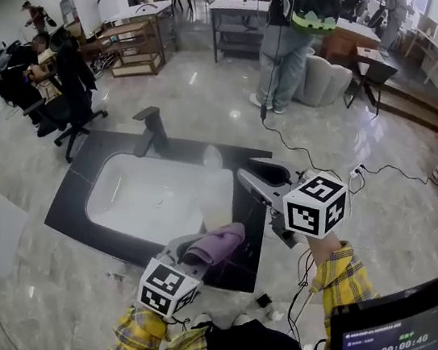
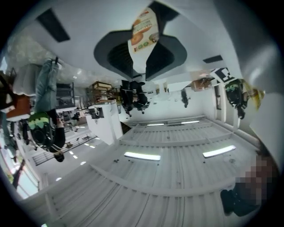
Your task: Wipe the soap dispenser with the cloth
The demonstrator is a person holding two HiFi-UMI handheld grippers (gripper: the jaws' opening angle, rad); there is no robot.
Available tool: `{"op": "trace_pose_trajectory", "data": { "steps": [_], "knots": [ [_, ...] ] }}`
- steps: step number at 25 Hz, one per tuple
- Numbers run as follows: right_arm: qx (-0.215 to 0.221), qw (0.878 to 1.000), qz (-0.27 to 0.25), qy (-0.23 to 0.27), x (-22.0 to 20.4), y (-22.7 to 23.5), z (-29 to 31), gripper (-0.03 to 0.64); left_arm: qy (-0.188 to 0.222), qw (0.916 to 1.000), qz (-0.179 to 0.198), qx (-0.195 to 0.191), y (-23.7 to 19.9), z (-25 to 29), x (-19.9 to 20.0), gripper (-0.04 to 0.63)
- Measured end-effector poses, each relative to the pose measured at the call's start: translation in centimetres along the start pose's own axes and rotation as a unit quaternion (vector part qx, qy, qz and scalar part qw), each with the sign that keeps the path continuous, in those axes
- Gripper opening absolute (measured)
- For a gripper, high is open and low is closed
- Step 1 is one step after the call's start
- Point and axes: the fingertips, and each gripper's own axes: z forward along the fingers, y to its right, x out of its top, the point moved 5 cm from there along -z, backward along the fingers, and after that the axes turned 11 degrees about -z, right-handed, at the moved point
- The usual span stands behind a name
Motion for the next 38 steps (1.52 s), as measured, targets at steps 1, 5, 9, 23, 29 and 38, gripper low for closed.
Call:
{"op": "trace_pose_trajectory", "data": {
  "steps": [1,5,9,23,29,38],
  "knots": [
    [0.029,0.999,-0.021,0.0,0.4,-0.3,0.3,0.066,0.014,0.9999,0.0,0.001,0.0,-0.6,0.8,0.072],
    [0.143,0.986,-0.088,-0.002,1.6,-1.5,1.5,0.116,0.073,0.9964,-0.042,-0.004,-0.2,-3.0,3.4,0.072],
    [0.242,0.96,-0.134,-0.031,1.9,-2.2,3.0,0.197,0.112,0.9906,-0.078,0.006,-1.1,-4.7,4.7,0.072],
    [0.394,0.896,-0.187,-0.081,2.1,-3.1,6.5,0.218,0.125,0.9871,-0.093,0.037,-1.2,-6.2,4.8,0.072],
    [0.425,0.879,-0.2,-0.081,2.0,-3.3,6.7,0.164,0.125,0.9857,-0.103,0.047,-1.2,-6.5,4.6,0.072],
    [0.395,0.901,-0.17,-0.06,2.0,-3.0,6.6,0.161,0.127,0.9855,-0.102,0.05,-1.2,-6.4,4.9,0.072]
  ]
}}
